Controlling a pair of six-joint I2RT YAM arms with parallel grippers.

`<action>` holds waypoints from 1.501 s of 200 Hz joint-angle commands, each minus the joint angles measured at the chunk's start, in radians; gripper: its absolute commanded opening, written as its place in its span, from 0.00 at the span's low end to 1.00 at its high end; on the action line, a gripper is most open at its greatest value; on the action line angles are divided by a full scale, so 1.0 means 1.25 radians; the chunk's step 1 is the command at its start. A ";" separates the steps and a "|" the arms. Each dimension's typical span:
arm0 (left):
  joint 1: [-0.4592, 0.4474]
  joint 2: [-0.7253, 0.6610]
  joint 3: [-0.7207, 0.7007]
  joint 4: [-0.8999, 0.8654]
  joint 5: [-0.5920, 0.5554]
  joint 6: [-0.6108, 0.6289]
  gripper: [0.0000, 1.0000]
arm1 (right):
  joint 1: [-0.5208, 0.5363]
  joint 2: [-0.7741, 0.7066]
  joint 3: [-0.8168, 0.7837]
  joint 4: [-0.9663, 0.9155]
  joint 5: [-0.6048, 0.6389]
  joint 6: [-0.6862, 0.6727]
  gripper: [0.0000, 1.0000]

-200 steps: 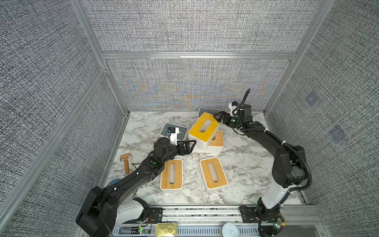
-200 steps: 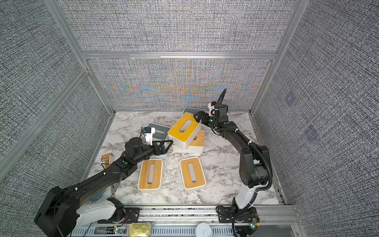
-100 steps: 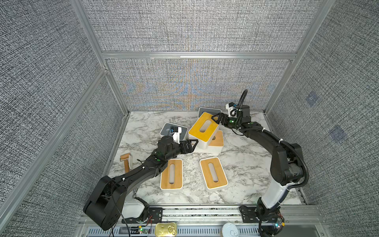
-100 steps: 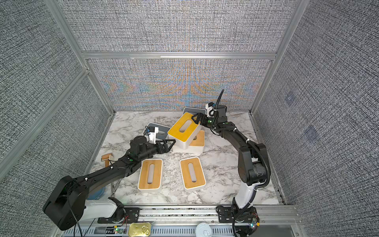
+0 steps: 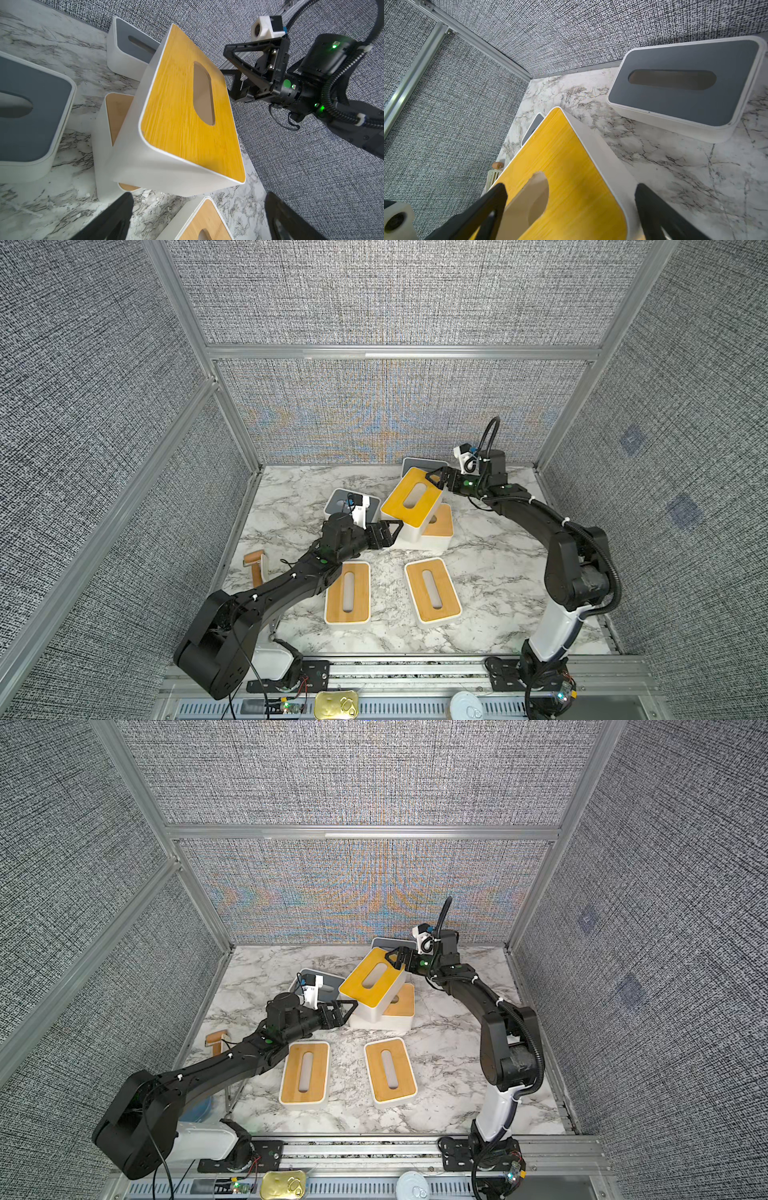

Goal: Stack the tissue boxes
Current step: Adjust the tissue box on the tissue box.

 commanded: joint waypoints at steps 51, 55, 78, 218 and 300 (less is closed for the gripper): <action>0.001 0.048 0.038 0.009 0.008 0.022 0.99 | 0.002 -0.070 -0.087 0.074 -0.060 -0.012 0.99; 0.002 0.050 0.039 0.008 0.009 0.023 0.99 | 0.002 -0.076 -0.093 0.076 -0.061 -0.011 0.99; 0.001 0.063 0.051 0.004 0.012 0.031 0.99 | 0.001 -0.113 -0.131 0.097 -0.067 -0.009 0.99; 0.002 0.105 0.115 -0.048 0.036 0.087 0.99 | 0.002 -0.377 -0.495 0.345 0.010 0.102 0.99; 0.015 0.045 0.114 -0.088 -0.017 0.126 0.99 | 0.002 -0.449 -0.483 0.171 0.236 0.097 0.99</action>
